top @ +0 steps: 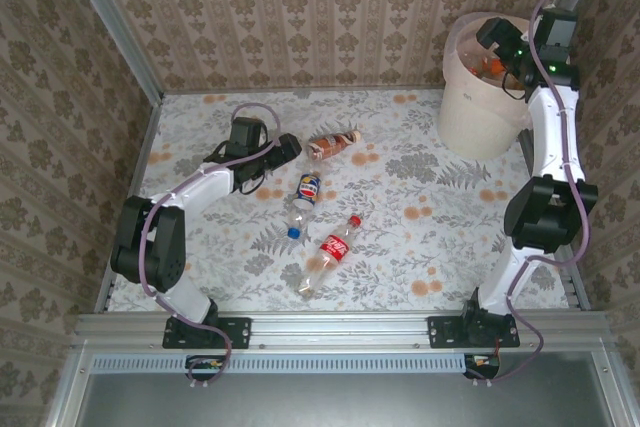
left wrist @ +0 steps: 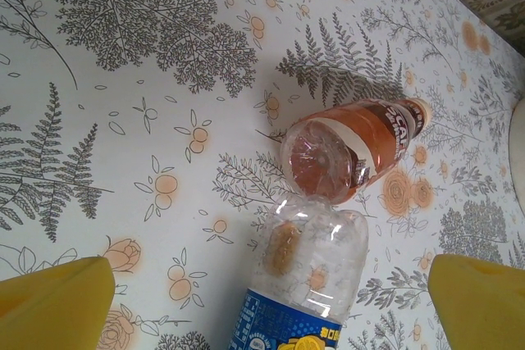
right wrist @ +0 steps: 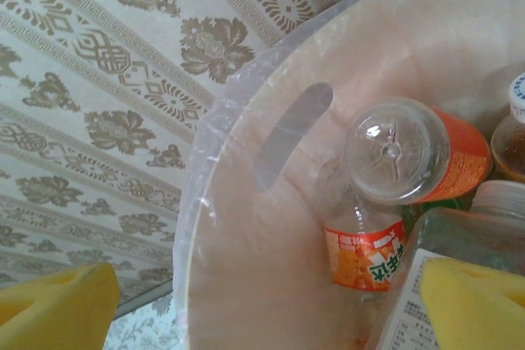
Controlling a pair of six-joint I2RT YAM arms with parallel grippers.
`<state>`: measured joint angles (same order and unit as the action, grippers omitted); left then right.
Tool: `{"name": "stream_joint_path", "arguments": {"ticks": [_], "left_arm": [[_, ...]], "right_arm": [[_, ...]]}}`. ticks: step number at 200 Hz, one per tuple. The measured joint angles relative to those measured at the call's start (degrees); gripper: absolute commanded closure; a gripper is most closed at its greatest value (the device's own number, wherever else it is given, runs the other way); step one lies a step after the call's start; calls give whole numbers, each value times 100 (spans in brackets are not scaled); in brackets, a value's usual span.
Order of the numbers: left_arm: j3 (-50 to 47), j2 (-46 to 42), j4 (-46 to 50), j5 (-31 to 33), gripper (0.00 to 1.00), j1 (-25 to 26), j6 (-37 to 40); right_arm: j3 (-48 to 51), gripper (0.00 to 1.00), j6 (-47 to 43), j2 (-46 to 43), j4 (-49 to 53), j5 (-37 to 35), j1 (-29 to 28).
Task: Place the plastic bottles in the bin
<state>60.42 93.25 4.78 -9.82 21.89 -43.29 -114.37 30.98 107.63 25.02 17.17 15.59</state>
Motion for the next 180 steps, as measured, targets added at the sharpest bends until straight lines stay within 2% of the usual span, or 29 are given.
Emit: {"name": "stream_joint_path", "arguments": {"ticks": [36, 114, 150, 180], "left_arm": [[227, 26, 66, -79, 0, 101, 411], [1893, 929, 817, -28, 0, 557, 2083], [2483, 1506, 1333, 52, 0, 782, 2745], [3209, 2094, 1779, 92, 0, 811, 3209]], "right_arm": [[581, 0, -170, -527, -192, 87, -55], [2535, 0, -251, -2035, -1091, 240, -444], [3556, 0, -284, -2789, -1672, 350, -850], [4441, 0, -448, -3432, -2085, 372, -1458]]}}
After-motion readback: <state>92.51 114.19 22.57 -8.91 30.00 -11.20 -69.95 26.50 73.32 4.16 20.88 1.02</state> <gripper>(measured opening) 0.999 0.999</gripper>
